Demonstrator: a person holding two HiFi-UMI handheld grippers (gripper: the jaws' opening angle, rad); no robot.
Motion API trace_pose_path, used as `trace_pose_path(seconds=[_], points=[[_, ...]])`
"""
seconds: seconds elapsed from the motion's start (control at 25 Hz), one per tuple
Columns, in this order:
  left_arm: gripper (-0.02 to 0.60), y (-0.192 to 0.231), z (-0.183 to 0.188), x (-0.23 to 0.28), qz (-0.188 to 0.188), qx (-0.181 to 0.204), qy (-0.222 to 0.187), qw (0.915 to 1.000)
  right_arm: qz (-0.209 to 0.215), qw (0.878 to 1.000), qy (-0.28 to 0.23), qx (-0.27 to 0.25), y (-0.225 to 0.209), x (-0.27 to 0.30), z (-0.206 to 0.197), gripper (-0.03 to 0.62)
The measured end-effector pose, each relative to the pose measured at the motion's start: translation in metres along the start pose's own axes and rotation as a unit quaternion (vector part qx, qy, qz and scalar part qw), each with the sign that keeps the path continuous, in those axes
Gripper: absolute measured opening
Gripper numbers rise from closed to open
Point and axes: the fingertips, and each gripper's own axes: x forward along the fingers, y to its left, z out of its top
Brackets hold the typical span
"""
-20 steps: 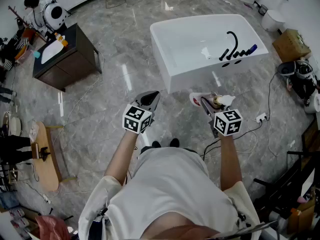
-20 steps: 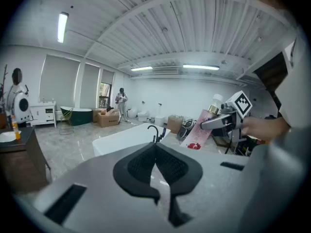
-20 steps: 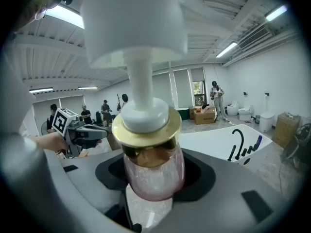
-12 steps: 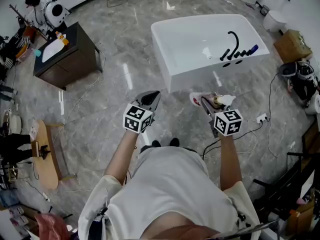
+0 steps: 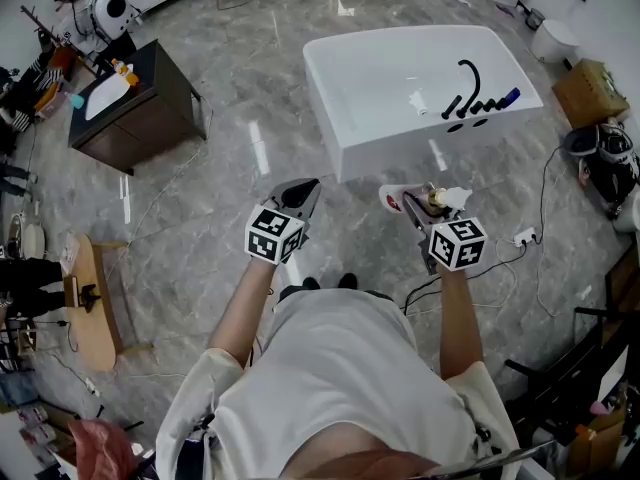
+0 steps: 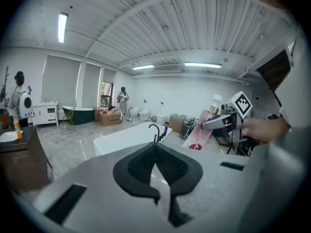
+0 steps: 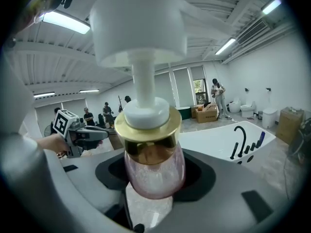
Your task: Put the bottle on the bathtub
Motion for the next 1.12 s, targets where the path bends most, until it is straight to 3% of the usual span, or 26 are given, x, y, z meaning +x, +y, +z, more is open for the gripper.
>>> trace_pose_path(seconds=[0.76,1.12], points=[[0.009,0.002,-0.009,0.027,0.037,-0.014,0.016,0.9991,0.033,0.999,0.008,-0.002,-0.039,0.013,-0.004,0.239],[0.009,0.037,-0.007,0.049,0.029,-0.022,0.018,0.9992,0.026,0.999,0.017,0.003,-0.051,0.052,0.004,0.239]])
